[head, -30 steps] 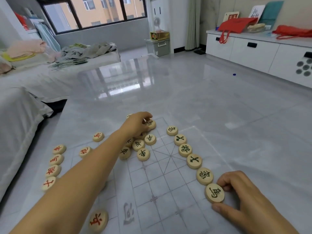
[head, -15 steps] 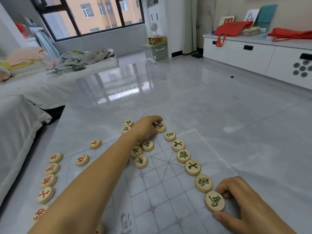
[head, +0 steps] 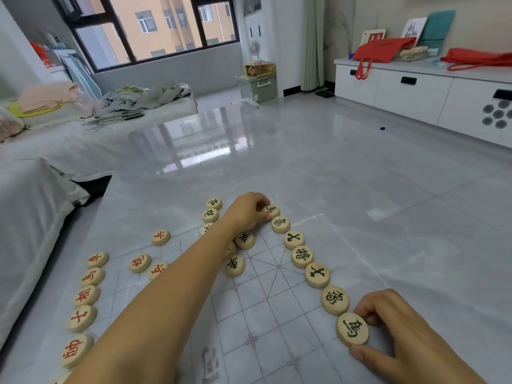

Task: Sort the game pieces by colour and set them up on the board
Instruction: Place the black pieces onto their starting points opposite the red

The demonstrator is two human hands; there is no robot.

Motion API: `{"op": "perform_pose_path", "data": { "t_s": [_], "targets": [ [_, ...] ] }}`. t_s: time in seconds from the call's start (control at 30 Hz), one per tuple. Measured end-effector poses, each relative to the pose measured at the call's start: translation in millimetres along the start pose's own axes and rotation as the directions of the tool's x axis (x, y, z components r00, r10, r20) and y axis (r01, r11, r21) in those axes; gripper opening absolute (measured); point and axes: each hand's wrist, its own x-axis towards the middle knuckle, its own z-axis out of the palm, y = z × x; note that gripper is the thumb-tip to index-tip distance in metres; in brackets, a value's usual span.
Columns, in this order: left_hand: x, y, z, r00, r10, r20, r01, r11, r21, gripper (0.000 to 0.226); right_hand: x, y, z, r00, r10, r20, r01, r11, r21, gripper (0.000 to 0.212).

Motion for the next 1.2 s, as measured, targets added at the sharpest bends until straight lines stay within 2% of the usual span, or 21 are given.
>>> {"op": "perform_pose_path", "data": {
  "t_s": [0.13, 0.23, 0.37, 0.43, 0.5, 0.6, 0.67, 0.73, 0.8, 0.87, 0.93, 1.03, 1.2],
  "targets": [
    [0, 0, 2, 1.0, -0.013, -0.026, 0.013, 1.0, -0.014, 0.035, 1, 1, 2, 1.0, 0.002, 0.025, -0.003, 1.0, 0.018, 0.037],
    [1, 0, 4, 0.999, -0.017, -0.039, 0.016, 1.0, -0.019, 0.035, 2, 2, 3, 0.999, -0.011, -0.034, 0.012, 1.0, 0.028, 0.053],
    [0, -3, 4, 1.0, 0.002, -0.022, -0.003, 1.0, -0.007, 0.042, 1, 1, 2, 0.998, -0.021, -0.06, 0.025, 0.998, 0.06, 0.056],
    [-3, -8, -5, 0.999, 0.009, -0.052, -0.01, 1.0, -0.022, 0.045, 0, 1, 2, 0.999, -0.011, -0.038, 0.014, 0.997, 0.073, 0.042],
    [-10, -21, -22, 0.989, -0.013, -0.147, 0.003, 0.997, -0.072, 0.043, 0, 2, 1, 1.0, -0.006, -0.018, 0.007, 0.997, 0.072, 0.031],
    [-27, -57, -58, 0.943, -0.148, -0.298, 0.106, 0.983, -0.152, 0.037, 0, 0, -2, 1.0, 0.012, -0.009, -0.011, 0.994, 0.109, 0.036],
    [-43, -89, -77, 0.887, -0.288, -0.362, 0.218, 0.951, -0.221, 0.035, -1, -1, -5, 1.0, 0.024, 0.002, -0.024, 0.991, 0.129, 0.056],
    [-62, -114, -86, 0.831, -0.407, -0.38, 0.322, 0.908, -0.27, 0.031, -1, -6, -8, 0.999, 0.051, -0.004, -0.05, 0.989, 0.141, 0.069],
    [-77, -127, -83, 0.82, -0.446, -0.357, 0.354, 0.887, -0.296, 0.026, 0, -14, -13, 0.994, 0.103, -0.034, -0.095, 0.98, 0.175, 0.076],
    [-86, -127, -72, 0.844, -0.436, -0.313, 0.337, 0.885, -0.323, 0.022, 2, -19, -16, 0.99, 0.121, -0.069, -0.106, 0.977, 0.187, 0.078],
    [-88, -121, -61, 0.871, -0.391, -0.296, 0.318, 0.91, -0.266, 0.022, 6, -17, -18, 0.988, 0.093, -0.124, -0.069, 0.98, 0.187, 0.049],
    [-82, -109, -53, 0.909, -0.288, -0.302, 0.257, 0.956, -0.14, 0.025, 14, -13, -20, 0.976, 0.078, -0.203, -0.048, 0.987, 0.153, 0.031],
    [-75, -88, -53, 0.967, -0.113, -0.228, 0.121, 0.992, 0.02, 0.026, 26, -14, -19, 0.973, 0.09, -0.215, -0.063, 0.99, 0.127, 0.043]
  ]
}}
